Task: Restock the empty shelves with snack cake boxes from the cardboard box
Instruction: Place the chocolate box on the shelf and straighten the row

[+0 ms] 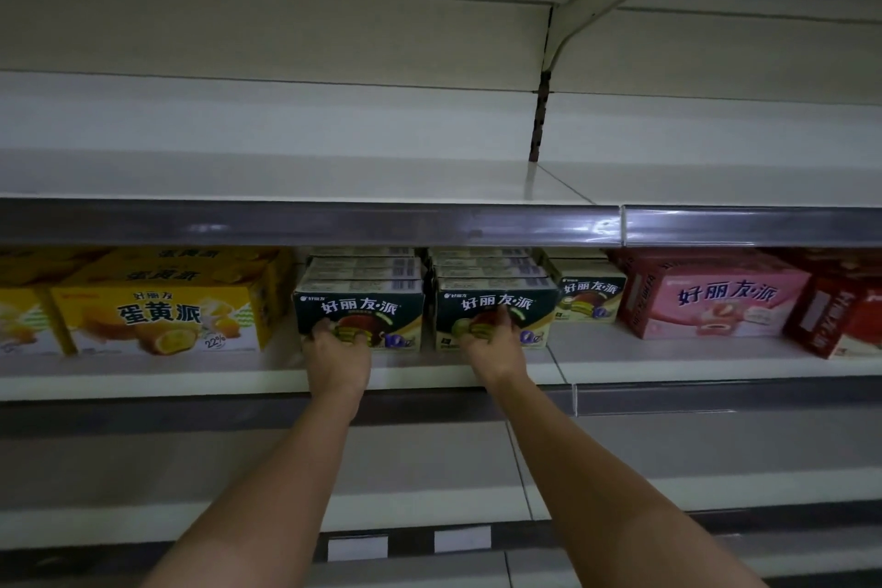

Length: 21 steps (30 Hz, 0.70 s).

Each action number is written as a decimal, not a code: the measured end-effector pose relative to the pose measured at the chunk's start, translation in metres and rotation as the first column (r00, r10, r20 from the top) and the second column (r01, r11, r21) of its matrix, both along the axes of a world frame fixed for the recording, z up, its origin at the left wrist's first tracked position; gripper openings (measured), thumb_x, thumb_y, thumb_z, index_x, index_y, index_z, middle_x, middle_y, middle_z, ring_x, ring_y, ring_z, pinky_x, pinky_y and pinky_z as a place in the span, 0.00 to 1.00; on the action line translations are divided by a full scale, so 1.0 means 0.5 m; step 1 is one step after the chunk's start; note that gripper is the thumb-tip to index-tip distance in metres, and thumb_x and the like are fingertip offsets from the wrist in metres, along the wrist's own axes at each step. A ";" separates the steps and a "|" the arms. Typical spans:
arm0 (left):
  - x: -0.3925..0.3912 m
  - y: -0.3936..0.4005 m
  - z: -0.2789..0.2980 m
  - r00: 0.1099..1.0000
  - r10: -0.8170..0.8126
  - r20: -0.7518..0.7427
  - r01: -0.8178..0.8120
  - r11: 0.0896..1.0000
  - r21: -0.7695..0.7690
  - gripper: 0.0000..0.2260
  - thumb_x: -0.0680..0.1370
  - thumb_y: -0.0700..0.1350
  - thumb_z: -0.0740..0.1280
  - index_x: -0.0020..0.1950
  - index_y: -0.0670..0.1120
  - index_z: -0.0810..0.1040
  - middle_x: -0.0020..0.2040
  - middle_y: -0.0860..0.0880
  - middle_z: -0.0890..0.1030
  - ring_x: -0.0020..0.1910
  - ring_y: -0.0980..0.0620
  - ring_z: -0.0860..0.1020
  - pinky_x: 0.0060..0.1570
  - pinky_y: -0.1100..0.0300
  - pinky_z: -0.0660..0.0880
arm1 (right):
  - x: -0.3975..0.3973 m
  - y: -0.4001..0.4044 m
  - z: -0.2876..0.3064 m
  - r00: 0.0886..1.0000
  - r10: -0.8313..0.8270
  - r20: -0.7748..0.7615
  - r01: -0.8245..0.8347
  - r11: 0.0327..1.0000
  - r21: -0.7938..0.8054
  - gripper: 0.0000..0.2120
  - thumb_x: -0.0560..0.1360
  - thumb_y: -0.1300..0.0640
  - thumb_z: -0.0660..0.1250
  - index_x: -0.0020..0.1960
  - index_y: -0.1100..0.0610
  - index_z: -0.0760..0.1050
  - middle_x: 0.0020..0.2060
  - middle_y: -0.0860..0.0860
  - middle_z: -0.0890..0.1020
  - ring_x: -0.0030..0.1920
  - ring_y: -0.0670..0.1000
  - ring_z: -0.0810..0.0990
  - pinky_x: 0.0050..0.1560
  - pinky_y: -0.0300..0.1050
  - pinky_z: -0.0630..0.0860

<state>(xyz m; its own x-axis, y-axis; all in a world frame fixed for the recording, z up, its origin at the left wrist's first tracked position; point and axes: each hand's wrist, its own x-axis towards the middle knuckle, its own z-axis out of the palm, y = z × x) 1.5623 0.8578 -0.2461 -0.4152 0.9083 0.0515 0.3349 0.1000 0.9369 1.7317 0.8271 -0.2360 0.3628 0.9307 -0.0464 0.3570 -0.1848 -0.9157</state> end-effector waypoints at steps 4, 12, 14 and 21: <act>0.044 -0.018 0.010 1.000 0.000 0.021 0.000 1.000 0.002 0.19 0.79 0.41 0.64 0.69 0.40 0.68 0.64 0.37 0.74 0.61 0.37 0.73 0.55 0.50 0.70 | 0.032 -0.014 0.008 1.000 0.016 0.007 -0.015 1.000 -0.008 0.30 0.76 0.54 0.66 0.75 0.53 0.59 0.68 0.55 0.69 0.67 0.57 0.69 0.69 0.53 0.66; 0.159 -0.061 0.022 0.999 -0.012 0.030 0.013 1.000 -0.008 0.16 0.80 0.40 0.61 0.68 0.39 0.69 0.60 0.39 0.76 0.55 0.42 0.74 0.47 0.58 0.66 | 0.161 -0.069 0.010 1.000 0.008 0.015 -0.008 1.000 0.008 0.17 0.77 0.56 0.64 0.66 0.55 0.70 0.59 0.56 0.78 0.61 0.58 0.75 0.63 0.53 0.72; 0.189 -0.079 0.026 1.000 -0.027 0.006 0.027 1.000 -0.015 0.14 0.81 0.41 0.60 0.66 0.39 0.71 0.60 0.40 0.76 0.53 0.43 0.74 0.46 0.58 0.67 | 0.196 -0.088 0.010 1.000 -0.009 0.022 0.009 1.000 -0.008 0.24 0.78 0.54 0.63 0.72 0.56 0.64 0.67 0.55 0.73 0.66 0.58 0.72 0.66 0.52 0.69; 0.331 -0.100 0.037 0.982 -0.189 0.005 0.189 0.982 -0.020 0.08 0.80 0.43 0.61 0.57 0.44 0.76 0.55 0.43 0.79 0.51 0.44 0.78 0.52 0.51 0.76 | 0.328 -0.120 0.025 0.996 -0.087 0.012 0.087 0.996 0.014 0.27 0.78 0.53 0.64 0.75 0.56 0.60 0.71 0.56 0.68 0.69 0.58 0.68 0.68 0.52 0.67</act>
